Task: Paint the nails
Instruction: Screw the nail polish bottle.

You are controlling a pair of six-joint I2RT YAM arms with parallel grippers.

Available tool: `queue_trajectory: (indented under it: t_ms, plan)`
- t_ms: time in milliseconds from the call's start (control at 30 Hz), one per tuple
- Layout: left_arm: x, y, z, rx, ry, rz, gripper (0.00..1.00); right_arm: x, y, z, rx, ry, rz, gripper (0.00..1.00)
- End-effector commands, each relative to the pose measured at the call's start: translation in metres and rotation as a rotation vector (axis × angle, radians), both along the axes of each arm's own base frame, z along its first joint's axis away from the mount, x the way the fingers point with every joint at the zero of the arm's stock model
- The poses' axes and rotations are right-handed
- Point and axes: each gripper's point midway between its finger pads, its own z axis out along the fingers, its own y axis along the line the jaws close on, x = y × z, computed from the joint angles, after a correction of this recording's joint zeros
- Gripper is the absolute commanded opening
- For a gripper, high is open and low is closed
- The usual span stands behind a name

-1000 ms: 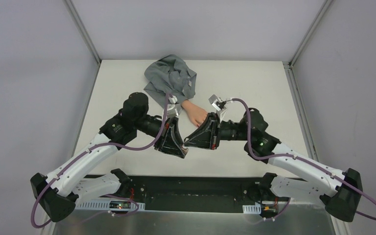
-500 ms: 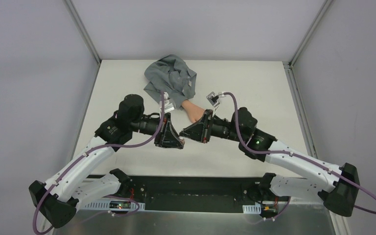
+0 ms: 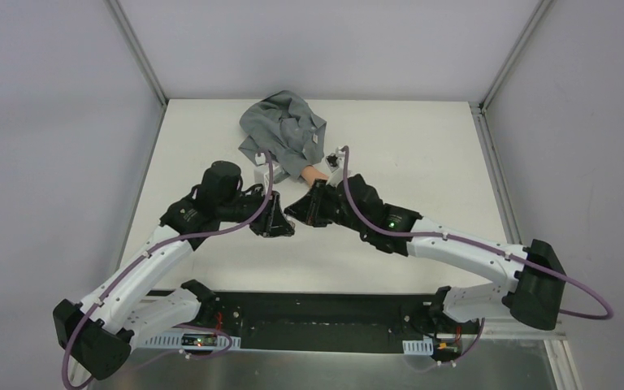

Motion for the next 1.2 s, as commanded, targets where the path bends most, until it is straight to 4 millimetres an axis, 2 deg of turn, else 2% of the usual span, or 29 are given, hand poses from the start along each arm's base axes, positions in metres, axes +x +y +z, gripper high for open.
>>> queue_trajectory:
  t_ms: [0, 200, 367, 433, 533, 633, 800, 900, 967, 1167]
  plan:
    - [0.054, -0.010, 0.064, -0.147, -0.271, 0.125, 0.00, -0.054, 0.017, -0.054, -0.163, 0.194, 0.096, 0.00]
    - [0.054, -0.011, 0.062, -0.144, -0.264, 0.122, 0.00, -0.043, 0.031, -0.038, -0.104, 0.158, 0.037, 0.00]
    - [0.049, -0.012, 0.068, -0.158, -0.284, 0.092, 0.00, -0.031, 0.019, -0.012, -0.063, 0.073, -0.022, 0.02]
    - [0.045, -0.012, 0.071, -0.167, -0.292, 0.073, 0.00, -0.026, 0.010, 0.001, -0.048, 0.023, -0.044, 0.09]
    - [0.038, -0.015, 0.076, -0.184, -0.299, 0.025, 0.00, -0.021, -0.008, 0.020, -0.023, -0.051, -0.079, 0.29]
    - [0.028, -0.019, 0.083, -0.210, -0.304, -0.034, 0.00, -0.017, -0.028, 0.027, -0.014, -0.094, -0.119, 0.47]
    - [0.010, -0.023, 0.093, -0.252, -0.315, -0.144, 0.00, -0.009, -0.062, 0.039, 0.034, -0.110, -0.144, 0.56]
    - [-0.004, -0.026, 0.097, -0.281, -0.310, -0.226, 0.00, -0.013, -0.073, 0.046, 0.089, -0.117, -0.065, 0.59]
    - [-0.016, -0.029, 0.101, -0.304, -0.299, -0.300, 0.00, -0.020, -0.076, 0.059, 0.155, -0.150, 0.017, 0.62]
    - [-0.054, -0.036, 0.106, -0.361, -0.254, -0.505, 0.00, -0.058, -0.080, 0.102, 0.330, -0.312, 0.300, 0.67]
